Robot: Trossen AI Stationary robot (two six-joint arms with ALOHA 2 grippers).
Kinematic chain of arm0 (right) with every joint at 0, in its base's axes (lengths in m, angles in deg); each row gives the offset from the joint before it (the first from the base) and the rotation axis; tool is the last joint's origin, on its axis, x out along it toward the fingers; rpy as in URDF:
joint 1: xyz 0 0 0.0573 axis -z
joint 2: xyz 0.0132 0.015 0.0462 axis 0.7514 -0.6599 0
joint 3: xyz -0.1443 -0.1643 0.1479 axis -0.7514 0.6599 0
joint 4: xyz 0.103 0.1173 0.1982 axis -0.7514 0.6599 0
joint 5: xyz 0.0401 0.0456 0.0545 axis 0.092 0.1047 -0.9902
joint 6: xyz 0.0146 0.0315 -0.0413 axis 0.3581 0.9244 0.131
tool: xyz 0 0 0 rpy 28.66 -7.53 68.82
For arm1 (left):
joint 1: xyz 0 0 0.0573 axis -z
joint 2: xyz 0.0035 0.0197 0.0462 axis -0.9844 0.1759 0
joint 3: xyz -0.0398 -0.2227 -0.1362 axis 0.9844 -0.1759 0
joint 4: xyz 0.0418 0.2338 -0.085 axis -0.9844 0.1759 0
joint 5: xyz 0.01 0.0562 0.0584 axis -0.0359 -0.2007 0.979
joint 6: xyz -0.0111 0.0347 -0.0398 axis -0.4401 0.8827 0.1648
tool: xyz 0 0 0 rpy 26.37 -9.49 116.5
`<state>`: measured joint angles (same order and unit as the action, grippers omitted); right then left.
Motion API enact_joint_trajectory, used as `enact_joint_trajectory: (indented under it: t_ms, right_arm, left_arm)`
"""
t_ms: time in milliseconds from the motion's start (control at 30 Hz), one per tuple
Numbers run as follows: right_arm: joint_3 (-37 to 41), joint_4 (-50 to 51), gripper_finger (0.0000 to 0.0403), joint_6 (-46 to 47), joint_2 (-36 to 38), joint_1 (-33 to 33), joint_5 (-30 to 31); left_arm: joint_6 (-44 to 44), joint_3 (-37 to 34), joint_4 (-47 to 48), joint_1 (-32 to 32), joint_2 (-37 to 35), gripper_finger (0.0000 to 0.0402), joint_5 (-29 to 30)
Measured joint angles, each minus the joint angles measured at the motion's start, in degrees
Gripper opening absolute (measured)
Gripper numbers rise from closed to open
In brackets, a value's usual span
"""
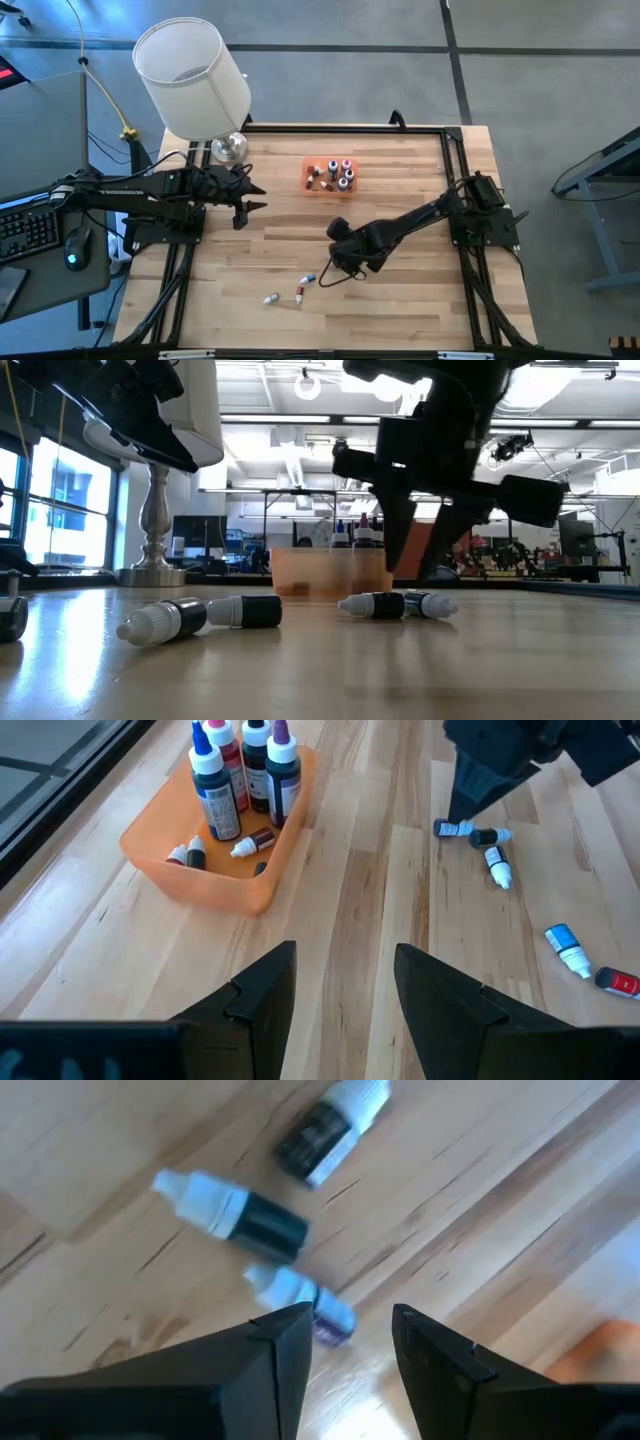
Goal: Pick & Place food coloring
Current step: Put the small purple food coloring bottle into the bin
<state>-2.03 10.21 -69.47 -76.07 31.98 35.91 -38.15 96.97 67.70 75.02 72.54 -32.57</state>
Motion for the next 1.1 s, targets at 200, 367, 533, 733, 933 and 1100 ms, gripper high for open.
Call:
enact_joint_trajectory:
  t_ms: [200,367,533,733,933,1100]
  right_arm:
    - [0.00,-0.47,0.0133,-4.31,0.00,2.00,-3.30]
    - [0.00,-0.13,0.0133,-7.71,0.02,2.05,0.36]
    - [0.00,2.38,0.0133,-10.45,0.07,1.97,-6.38]
    - [0.00,-0.62,0.0133,-12.50,-0.03,2.48,-6.55]
    - [-0.04,-0.25,0.0133,-14.67,-0.74,3.65,-11.96]
    - [-0.04,-0.87,0.0133,-14.67,-0.76,3.39,-6.93]
  left_arm:
    - [0.00,0.00,0.00,0.01,0.00,0.0168,-0.02]
    - [-0.01,0.00,0.00,-0.01,0.00,0.0168,-0.02]
    - [-0.02,0.00,0.00,0.01,0.00,0.0168,-0.04]
    - [-0.02,0.00,0.00,0.01,0.00,0.0168,-0.04]
    - [-0.02,0.00,-0.02,0.00,0.00,0.0168,-0.09]
    - [-0.02,0.00,-0.02,-0.02,0.00,0.0168,-0.08]
